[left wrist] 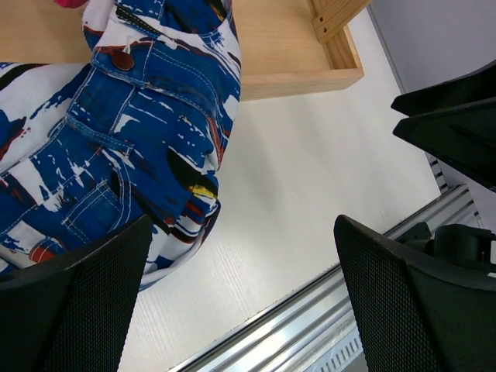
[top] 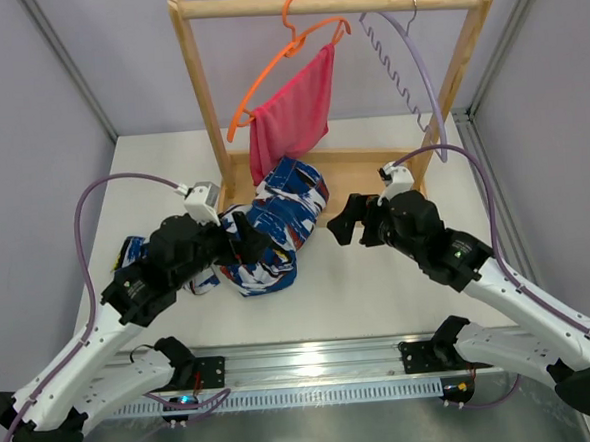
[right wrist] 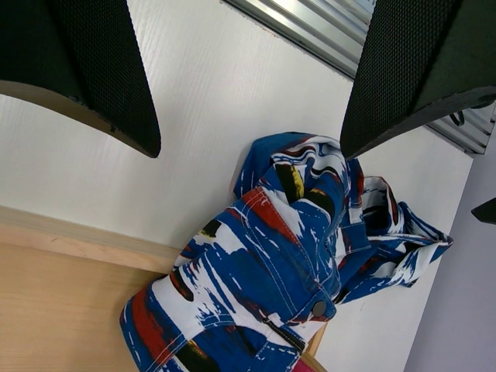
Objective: Place the trousers on the hanger
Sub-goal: Fold the trousers
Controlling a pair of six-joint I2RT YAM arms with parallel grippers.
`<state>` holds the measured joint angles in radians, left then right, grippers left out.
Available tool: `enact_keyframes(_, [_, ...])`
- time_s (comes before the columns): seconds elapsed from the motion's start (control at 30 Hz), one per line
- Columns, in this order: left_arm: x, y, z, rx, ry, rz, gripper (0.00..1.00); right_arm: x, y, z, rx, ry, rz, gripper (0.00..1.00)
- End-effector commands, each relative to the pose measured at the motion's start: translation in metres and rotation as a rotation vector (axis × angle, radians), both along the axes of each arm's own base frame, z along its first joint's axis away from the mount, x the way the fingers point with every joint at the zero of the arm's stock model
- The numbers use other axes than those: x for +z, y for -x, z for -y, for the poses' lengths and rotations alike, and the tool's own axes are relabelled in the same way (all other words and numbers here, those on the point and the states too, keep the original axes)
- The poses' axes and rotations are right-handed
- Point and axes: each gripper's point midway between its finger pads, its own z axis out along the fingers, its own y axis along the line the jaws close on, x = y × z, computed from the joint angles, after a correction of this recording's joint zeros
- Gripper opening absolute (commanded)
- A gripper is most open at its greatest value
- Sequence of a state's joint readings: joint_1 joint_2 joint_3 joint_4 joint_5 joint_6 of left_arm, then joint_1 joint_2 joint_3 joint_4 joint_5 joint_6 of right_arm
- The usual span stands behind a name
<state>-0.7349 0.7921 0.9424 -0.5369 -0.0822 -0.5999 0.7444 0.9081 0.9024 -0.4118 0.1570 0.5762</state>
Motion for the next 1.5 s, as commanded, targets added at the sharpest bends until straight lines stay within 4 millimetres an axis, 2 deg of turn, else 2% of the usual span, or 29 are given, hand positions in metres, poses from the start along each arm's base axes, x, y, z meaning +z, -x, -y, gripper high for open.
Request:
enact_keyframes(0.0, [0.011, -0.003, -0.002, 0.015, 0.027, 0.044, 1.00, 0.008, -0.002, -0.007, -0.002, -0.053, 0.010, 1.00])
enact_keyframes(0.23, [-0.002, -0.006, -0.007, 0.048, -0.003, 0.029, 1.00, -0.003, -0.002, -0.010, 0.002, -0.035, -0.024, 1.00])
enact_keyframes(0.4, [-0.008, -0.010, -0.020, 0.114, -0.037, 0.022, 1.00, -0.014, -0.010, -0.019, 0.017, 0.010, -0.066, 1.00])
enact_keyframes(0.47, [-0.010, -0.010, -0.026, 0.135, -0.044, 0.023, 1.00, -0.006, -0.014, -0.029, 0.041, -0.003, -0.067, 1.00])
enact_keyframes(0.53, [-0.014, -0.010, -0.032, 0.164, -0.052, 0.023, 1.00, -0.007, -0.020, -0.044, 0.073, -0.012, -0.085, 1.00])
enact_keyframes(0.57, [-0.013, -0.009, -0.034, 0.171, -0.050, 0.026, 1.00, -0.003, -0.018, -0.056, 0.113, -0.043, -0.083, 1.00])
enact_keyframes(0.6, [-0.014, -0.009, -0.036, 0.180, -0.051, 0.027, 1.00, -0.014, -0.024, -0.064, 0.114, -0.032, -0.115, 1.00])
enact_keyframes(0.7, [-0.013, -0.008, -0.045, 0.215, -0.053, 0.034, 1.00, -0.029, -0.036, -0.084, 0.108, -0.004, -0.161, 0.98])
enact_keyframes(0.77, [-0.018, -0.007, -0.051, 0.237, -0.069, 0.030, 1.00, -0.038, -0.043, -0.096, 0.111, 0.029, -0.156, 0.90])
enact_keyframes(0.8, [-0.018, -0.006, -0.053, 0.243, -0.068, 0.034, 1.00, -0.033, -0.051, -0.099, 0.097, 0.046, -0.129, 0.88])
enact_keyframes(0.83, [-0.019, -0.006, -0.054, 0.246, -0.071, 0.031, 1.00, -0.050, -0.057, -0.105, 0.090, 0.088, -0.152, 0.85])
enact_keyframes(0.9, [-0.022, -0.005, -0.056, 0.250, -0.080, 0.026, 1.00, -0.049, -0.067, -0.114, 0.083, 0.119, -0.135, 0.81])
enact_keyframes(0.93, [-0.023, -0.004, -0.057, 0.248, -0.079, 0.026, 1.00, -0.061, -0.070, -0.118, 0.083, 0.145, -0.150, 0.77])
enact_keyframes(1.0, [-0.025, -0.003, -0.057, 0.244, -0.085, 0.019, 1.00, -0.061, -0.074, -0.128, 0.094, 0.145, -0.140, 0.74])
enact_keyframes(1.1, [-0.028, -0.002, -0.057, 0.243, -0.092, 0.008, 1.00, -0.073, -0.080, -0.131, 0.080, 0.170, -0.143, 0.65])
enact_keyframes(1.17, [-0.034, -0.003, -0.056, 0.247, -0.105, -0.007, 1.00, -0.083, -0.083, -0.123, 0.038, 0.206, -0.157, 0.54])
enact_keyframes(1.2, [-0.036, -0.004, -0.055, 0.248, -0.106, -0.017, 1.00, -0.085, -0.083, -0.120, 0.024, 0.217, -0.161, 0.37])
enact_keyframes(1.27, [-0.043, -0.005, -0.051, 0.238, -0.121, -0.042, 1.00, -0.087, -0.084, -0.111, -0.006, 0.237, -0.155, 0.18])
enact_keyframes(1.3, [-0.048, -0.005, -0.048, 0.230, -0.123, -0.058, 1.00, -0.086, -0.081, -0.105, -0.015, 0.244, -0.151, 0.04])
enact_keyframes(1.47, [-0.065, -0.012, -0.047, 0.261, -0.176, -0.120, 1.00, -0.087, -0.069, -0.068, -0.091, 0.269, -0.109, 0.04])
